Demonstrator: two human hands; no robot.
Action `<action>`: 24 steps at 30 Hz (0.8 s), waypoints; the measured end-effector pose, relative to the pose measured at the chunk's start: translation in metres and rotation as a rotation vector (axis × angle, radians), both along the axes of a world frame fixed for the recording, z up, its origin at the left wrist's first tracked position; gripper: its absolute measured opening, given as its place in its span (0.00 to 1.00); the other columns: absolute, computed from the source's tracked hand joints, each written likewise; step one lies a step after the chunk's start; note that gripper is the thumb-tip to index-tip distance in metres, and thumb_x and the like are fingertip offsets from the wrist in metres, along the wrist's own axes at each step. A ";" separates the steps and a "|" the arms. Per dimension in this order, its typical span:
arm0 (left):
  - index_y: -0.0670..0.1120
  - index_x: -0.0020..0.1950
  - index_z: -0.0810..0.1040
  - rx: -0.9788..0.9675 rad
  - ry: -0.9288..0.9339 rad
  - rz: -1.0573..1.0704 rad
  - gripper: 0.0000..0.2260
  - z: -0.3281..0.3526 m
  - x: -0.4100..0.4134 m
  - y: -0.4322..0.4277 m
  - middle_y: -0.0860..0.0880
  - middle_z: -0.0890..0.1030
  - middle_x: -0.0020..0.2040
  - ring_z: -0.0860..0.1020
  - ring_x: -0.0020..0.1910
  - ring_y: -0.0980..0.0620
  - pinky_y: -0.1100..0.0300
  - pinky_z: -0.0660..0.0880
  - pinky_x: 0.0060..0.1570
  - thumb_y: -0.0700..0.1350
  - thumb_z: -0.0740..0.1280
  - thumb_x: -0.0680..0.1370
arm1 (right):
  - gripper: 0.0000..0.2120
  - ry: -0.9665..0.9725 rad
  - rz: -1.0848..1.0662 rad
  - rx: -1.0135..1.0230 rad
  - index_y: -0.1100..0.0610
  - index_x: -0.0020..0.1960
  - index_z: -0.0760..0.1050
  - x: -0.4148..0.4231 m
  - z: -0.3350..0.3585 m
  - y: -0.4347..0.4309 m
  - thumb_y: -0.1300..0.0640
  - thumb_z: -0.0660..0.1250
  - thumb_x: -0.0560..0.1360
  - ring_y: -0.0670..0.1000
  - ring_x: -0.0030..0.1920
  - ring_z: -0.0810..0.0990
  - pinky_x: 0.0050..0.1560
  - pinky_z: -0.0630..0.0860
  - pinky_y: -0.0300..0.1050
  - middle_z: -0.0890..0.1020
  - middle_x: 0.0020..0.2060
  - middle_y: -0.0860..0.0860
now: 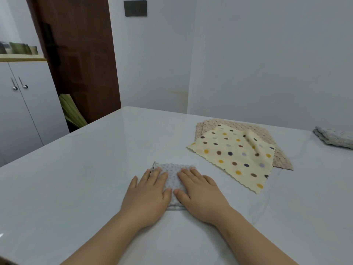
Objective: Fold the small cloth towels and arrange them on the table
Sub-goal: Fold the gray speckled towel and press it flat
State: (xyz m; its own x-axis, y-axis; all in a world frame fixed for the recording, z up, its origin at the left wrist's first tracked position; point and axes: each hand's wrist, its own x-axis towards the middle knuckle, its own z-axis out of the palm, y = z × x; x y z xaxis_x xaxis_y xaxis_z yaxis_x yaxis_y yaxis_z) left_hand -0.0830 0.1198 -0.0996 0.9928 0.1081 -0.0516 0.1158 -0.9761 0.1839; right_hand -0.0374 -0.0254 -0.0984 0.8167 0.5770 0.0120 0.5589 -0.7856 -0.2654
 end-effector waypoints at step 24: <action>0.51 0.55 0.75 -0.084 -0.191 0.380 0.22 0.009 -0.014 0.003 0.51 0.76 0.56 0.70 0.59 0.47 0.54 0.64 0.55 0.66 0.60 0.72 | 0.18 -0.064 -0.450 0.215 0.51 0.51 0.70 -0.022 0.007 -0.010 0.38 0.61 0.72 0.52 0.55 0.67 0.54 0.60 0.45 0.73 0.48 0.48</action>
